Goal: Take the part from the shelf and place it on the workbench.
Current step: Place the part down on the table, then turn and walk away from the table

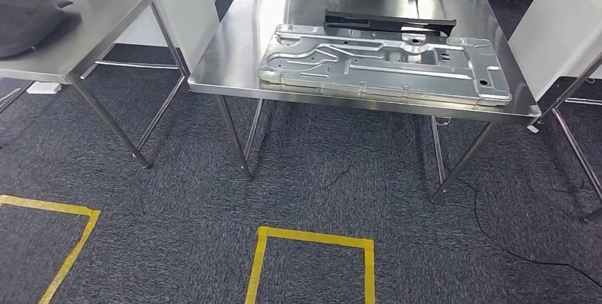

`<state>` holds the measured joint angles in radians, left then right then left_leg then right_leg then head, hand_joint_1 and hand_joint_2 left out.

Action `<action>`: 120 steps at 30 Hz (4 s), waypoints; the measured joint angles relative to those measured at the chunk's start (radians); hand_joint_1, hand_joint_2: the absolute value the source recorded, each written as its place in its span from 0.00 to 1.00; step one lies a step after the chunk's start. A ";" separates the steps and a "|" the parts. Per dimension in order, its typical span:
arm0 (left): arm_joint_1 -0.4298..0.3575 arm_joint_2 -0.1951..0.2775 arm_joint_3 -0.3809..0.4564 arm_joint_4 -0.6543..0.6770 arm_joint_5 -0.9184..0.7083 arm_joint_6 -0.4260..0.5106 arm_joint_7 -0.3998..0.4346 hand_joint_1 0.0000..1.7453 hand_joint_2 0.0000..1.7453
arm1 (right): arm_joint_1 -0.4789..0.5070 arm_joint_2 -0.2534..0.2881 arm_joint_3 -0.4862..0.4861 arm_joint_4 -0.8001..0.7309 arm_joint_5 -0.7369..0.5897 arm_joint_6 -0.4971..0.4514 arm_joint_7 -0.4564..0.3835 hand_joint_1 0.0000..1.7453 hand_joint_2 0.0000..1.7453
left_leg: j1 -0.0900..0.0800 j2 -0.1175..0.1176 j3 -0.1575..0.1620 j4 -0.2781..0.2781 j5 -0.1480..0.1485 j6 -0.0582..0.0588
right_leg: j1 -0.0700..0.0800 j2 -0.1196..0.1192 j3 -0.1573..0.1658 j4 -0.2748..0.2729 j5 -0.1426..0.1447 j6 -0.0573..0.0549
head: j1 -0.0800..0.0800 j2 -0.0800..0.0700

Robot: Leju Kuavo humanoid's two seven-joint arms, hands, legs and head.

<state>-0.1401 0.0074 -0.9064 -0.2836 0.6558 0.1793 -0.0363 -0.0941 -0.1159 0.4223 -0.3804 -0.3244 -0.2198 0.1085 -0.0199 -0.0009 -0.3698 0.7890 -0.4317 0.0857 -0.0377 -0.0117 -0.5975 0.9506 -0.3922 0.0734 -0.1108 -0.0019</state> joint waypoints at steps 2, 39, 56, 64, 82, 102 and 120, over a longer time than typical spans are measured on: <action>-0.001 0.002 -0.002 0.000 0.006 -0.001 0.000 0.00 0.00 | -0.001 0.004 -0.002 0.019 0.002 0.000 -0.028 0.00 0.00 | -0.005 0.002 -0.023 0.006 0.015 0.008 | 0.002 0.004 -0.055 0.160 -0.103 0.001 | 0.001 0.000; -0.001 0.015 -0.056 0.000 0.070 0.015 -0.004 0.00 0.00 | -0.002 0.042 0.017 0.123 -0.043 -0.045 0.067 0.00 0.00 | -0.009 -0.024 -0.064 0.037 0.033 -0.008 | 0.013 0.010 0.099 -0.018 -0.039 -0.016 | 0.001 0.000; 0.001 0.019 -0.060 0.001 0.082 0.018 -0.008 0.00 0.00 | -0.010 0.054 0.016 0.133 -0.100 -0.057 0.061 0.00 0.00 | 0.001 -0.061 -0.081 0.057 0.025 -0.025 | 0.003 0.077 0.114 -0.087 -0.010 -0.031 | 0.000 0.000; -0.004 0.019 -0.076 0.001 0.089 0.015 -0.007 0.00 0.00 | -0.008 0.052 0.017 0.137 -0.114 -0.063 0.066 0.00 0.00 | 0.005 0.011 -0.066 0.024 0.043 -0.002 | 0.008 0.028 -0.028 0.195 -0.154 -0.003 | 0.001 0.000; -0.011 0.020 -0.083 0.001 0.098 0.013 -0.003 0.00 0.00 | -0.009 0.054 0.016 0.138 -0.127 -0.061 0.106 0.00 0.00 | 0.009 0.011 -0.214 0.361 -0.106 -0.042 | 0.009 0.069 0.093 -0.067 -0.013 -0.036 | -0.001 0.000; -0.015 0.023 -0.084 0.001 0.111 0.033 -0.006 0.00 0.00 | -0.008 0.046 0.017 0.143 -0.166 -0.068 0.118 0.00 0.00 | -0.005 0.093 -0.089 0.068 0.023 -0.021 | 0.002 -0.055 0.108 -0.058 -0.033 0.003 | -0.003 0.000; 0.000 0.036 -0.107 0.001 0.114 0.059 -0.023 0.00 0.00 | -0.007 0.059 0.018 0.146 -0.189 -0.062 0.143 0.00 0.00 | -0.009 -0.060 -0.078 0.053 0.030 0.018 | 0.004 0.137 0.075 -0.078 0.010 -0.005 | -0.002 0.000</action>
<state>-0.1401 0.0431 -1.0137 -0.2826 0.7702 0.2385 -0.0591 -0.1014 -0.0566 0.4398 -0.2345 -0.5132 -0.2818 0.2514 -0.0286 -0.0610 -0.4478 0.8419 -0.4014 0.1039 -0.0335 0.1249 -0.5226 0.8721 -0.3818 0.0682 -0.1133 -0.0016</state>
